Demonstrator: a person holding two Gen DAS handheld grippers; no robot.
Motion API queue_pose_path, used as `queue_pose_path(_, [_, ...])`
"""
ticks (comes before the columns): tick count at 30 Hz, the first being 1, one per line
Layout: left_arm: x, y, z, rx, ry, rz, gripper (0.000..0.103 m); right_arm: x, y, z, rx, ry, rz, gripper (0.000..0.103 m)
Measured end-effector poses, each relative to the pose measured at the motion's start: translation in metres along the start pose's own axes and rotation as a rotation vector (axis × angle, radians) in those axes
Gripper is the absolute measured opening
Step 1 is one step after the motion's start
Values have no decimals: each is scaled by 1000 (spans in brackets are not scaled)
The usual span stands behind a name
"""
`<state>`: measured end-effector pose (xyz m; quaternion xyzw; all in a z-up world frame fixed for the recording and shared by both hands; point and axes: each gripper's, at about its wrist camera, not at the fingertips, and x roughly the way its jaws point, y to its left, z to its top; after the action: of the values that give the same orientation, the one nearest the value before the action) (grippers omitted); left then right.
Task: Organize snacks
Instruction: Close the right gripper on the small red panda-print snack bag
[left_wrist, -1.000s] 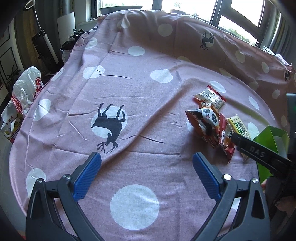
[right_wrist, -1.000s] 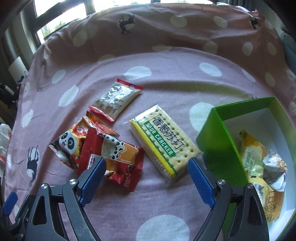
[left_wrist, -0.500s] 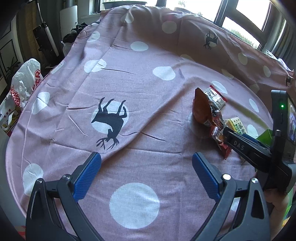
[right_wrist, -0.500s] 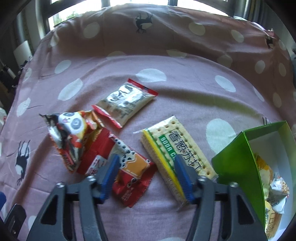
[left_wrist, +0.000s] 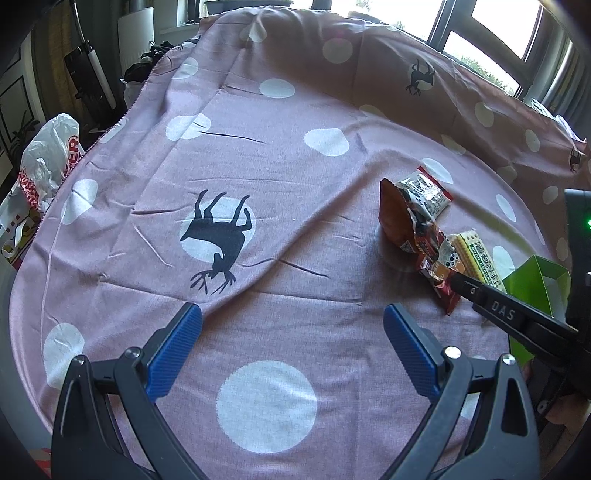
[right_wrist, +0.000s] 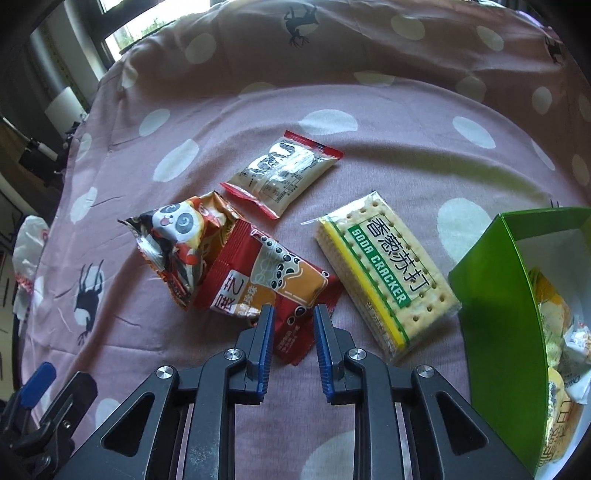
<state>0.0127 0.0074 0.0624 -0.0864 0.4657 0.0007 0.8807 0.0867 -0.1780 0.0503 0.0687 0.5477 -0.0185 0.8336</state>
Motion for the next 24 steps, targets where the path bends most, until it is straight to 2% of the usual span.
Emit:
queue_pose_path(3, [0,0,0,-3,2,-1,98,-7,-3,-1,6,-1,27,23])
queue_pose_path(9, [0,2,1,-8,4,-6,98,-35,-21,2,69,-71,64,24])
queue_pose_path(10, [0,2,1,-10,5,-8,98,-38,-27,4,85,-79,65,27])
queue_pose_path(12, [1,4,2,-18,10,-14,98,-39,-38,8,127,-80,65,44])
queue_pose_path(13, [1,5,2,-22,13,-18,98,-38,-42,9,151,-77,74,57])
queue_pose_path(14, [2,6,2,-28,17,-23,98,-37,-46,11,176,-69,87,63])
queue_pose_path(16, [3,7,3,-35,27,-31,98,-31,-48,15,214,-42,137,64])
queue_pose_path(18, [4,8,3,-39,33,-34,98,-24,-38,20,179,-21,180,66])
queue_pose_path(19, [5,9,3,-41,35,-33,98,-20,-29,22,143,-13,180,71])
queue_pose_path(20, [5,9,3,-41,38,-31,98,-15,-21,26,105,-2,164,75])
queue_pose_path(24, [7,11,3,-38,50,-30,98,9,9,40,-93,48,98,76])
